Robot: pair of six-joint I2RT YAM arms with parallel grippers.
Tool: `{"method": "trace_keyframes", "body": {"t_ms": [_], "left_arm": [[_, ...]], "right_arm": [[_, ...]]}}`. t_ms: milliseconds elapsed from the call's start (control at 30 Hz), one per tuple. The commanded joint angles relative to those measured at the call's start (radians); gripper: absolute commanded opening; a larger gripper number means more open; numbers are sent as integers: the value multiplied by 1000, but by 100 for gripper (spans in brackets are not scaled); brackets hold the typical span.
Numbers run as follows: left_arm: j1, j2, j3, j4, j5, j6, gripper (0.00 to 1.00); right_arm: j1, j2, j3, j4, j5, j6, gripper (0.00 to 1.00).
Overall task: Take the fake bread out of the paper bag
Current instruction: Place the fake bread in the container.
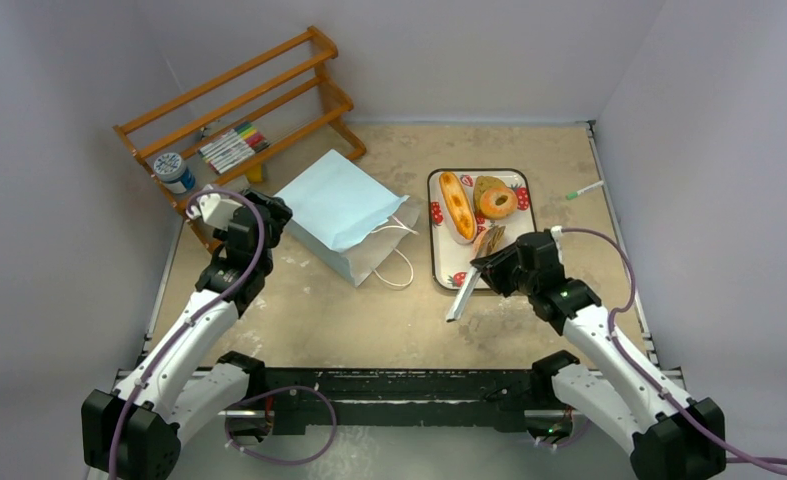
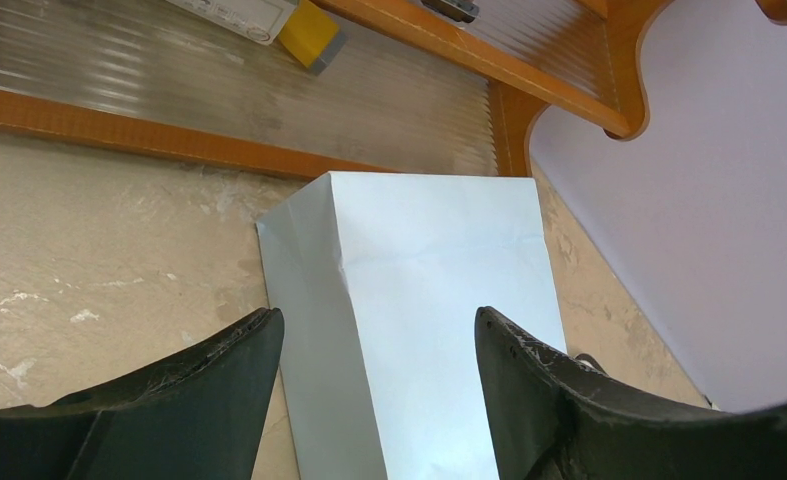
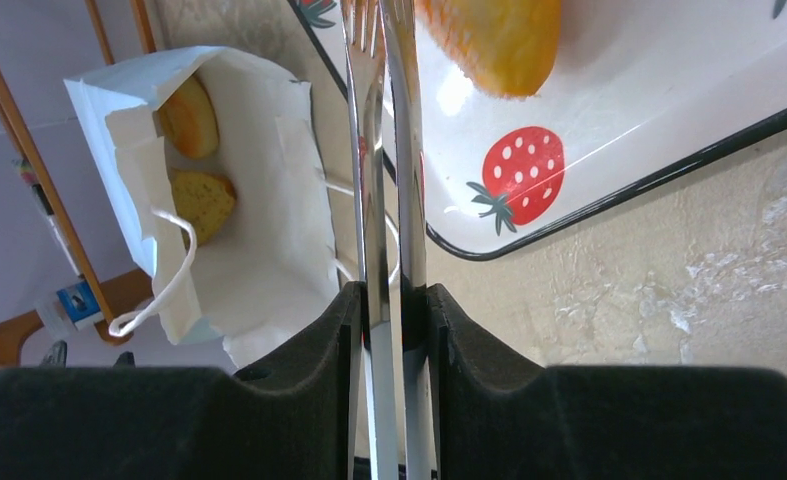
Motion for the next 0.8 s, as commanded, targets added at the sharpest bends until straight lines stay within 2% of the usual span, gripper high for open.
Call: {"method": "trace_keyframes", "body": {"t_ms": [0,300,467,633,767], "left_arm": [[8,-20,34,7,13,26,70],[7,-29,31,-8,23,29,70],[6,-28,38,-16,34,49,70],[6,-6,42,-7,65,42,71],[4,71,117,-57,129,54,71]], "right_arm": [[-2,-29,-3,39,-45,-26,25],[-2,-188,76,-133,30,-77,25],[0,-200,112,-151,-52,-147,25],[7,-113,156,-78,-140,-261,24],[78,45,224,-19,-148,-355,24]]}}
